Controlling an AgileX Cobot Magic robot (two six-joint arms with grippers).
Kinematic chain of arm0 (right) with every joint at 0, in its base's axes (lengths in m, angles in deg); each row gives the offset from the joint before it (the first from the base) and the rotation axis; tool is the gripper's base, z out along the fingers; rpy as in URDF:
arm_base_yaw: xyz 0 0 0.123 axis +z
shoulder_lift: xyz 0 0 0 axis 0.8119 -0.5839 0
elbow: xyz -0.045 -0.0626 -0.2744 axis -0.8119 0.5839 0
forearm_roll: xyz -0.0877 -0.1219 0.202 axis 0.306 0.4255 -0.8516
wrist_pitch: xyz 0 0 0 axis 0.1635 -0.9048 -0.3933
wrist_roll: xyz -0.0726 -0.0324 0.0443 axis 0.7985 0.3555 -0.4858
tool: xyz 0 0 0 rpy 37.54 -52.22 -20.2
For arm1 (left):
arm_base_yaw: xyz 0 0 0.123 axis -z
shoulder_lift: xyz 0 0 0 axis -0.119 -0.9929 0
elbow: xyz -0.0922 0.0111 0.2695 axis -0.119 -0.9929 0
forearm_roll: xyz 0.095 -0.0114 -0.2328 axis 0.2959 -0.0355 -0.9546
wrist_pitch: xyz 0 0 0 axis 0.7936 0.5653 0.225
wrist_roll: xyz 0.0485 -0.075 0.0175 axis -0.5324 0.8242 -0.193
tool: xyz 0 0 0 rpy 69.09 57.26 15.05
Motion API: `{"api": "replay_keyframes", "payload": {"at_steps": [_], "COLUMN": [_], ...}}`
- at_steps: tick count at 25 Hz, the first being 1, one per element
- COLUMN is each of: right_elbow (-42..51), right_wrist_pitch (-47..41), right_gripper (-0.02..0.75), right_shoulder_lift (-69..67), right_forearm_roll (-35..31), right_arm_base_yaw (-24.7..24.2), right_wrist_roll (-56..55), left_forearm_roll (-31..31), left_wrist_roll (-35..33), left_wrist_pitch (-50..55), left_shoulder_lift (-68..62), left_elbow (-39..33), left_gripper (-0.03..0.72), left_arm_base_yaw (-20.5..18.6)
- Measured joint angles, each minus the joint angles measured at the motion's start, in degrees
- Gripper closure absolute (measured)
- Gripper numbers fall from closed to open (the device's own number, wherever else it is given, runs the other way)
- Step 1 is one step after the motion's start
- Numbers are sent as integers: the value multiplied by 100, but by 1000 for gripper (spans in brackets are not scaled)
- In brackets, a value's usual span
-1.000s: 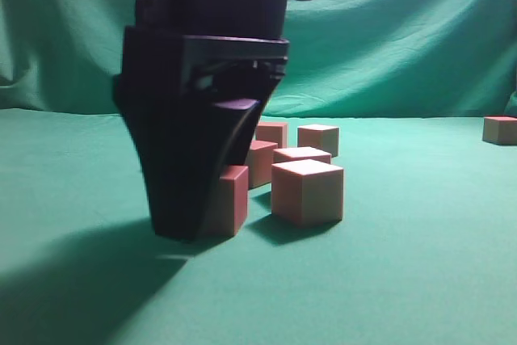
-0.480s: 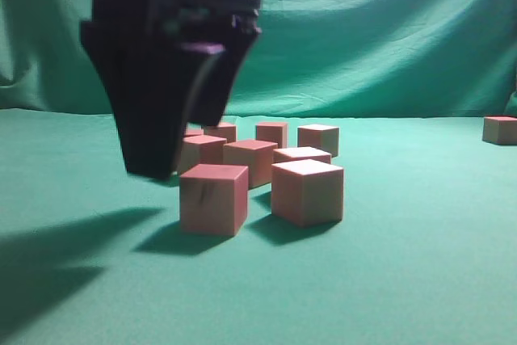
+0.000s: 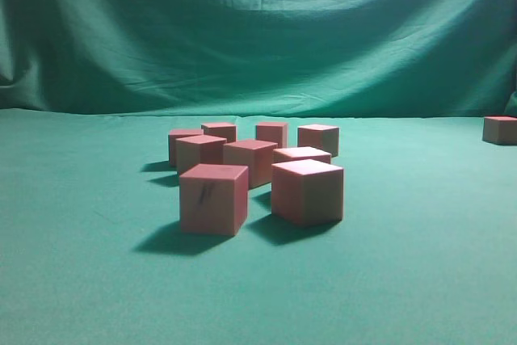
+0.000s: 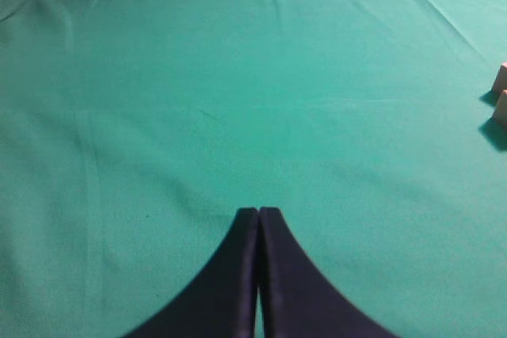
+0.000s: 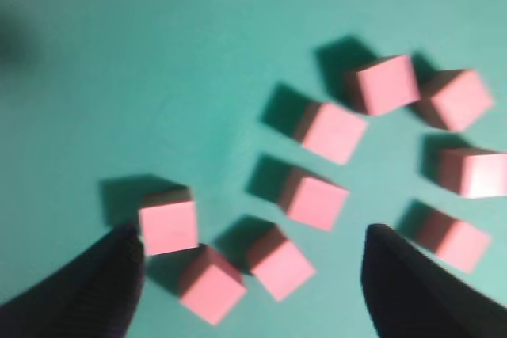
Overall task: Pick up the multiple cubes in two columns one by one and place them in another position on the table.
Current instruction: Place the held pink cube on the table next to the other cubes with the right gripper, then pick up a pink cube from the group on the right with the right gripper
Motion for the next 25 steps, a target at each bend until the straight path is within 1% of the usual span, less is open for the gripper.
{"api": "replay_keyframes", "payload": {"at_steps": [3, 5, 8, 10, 12, 16, 18, 21, 25], "right_elbow": [-56, -56, -56, -56, -56, 340, 609, 976, 1100], "right_wrist_pitch": [-88, -110, -115, -129, -150, -150, -37, 241, 677], "right_gripper": [208, 208, 208, 208, 208, 208, 208, 208, 208], "right_shoulder_lift": [360, 656, 1039, 1205, 1270, 1265, 1265, 1214, 913], "right_forearm_roll": [562, 799, 854, 727, 467, -400, -765, -1117, -1187], "right_arm_base_yaw": [-68, -277, -1078, -1824, -2565, -4010, -4605, -5174, -5525], "right_wrist_roll": [-150, -340, -615, -715, -770, -805, -827, -890, -1083], "left_forearm_roll": [0, 0, 0, 0, 0, 0, 0, 0, 0], "left_wrist_roll": [0, 0, 0, 0, 0, 0, 0, 0, 0], "left_wrist_pitch": [0, 0, 0, 0, 0, 0, 0, 0, 0], "left_shoulder_lift": [0, 0, 0, 0, 0, 0, 0, 0, 0], "left_elbow": [0, 0, 0, 0, 0, 0, 0, 0, 0], "left_gripper": [688, 688, 688, 688, 688, 688, 688, 688, 688], "left_arm_base_yaw": [0, 0, 0, 0, 0, 0, 0, 0, 0]}}
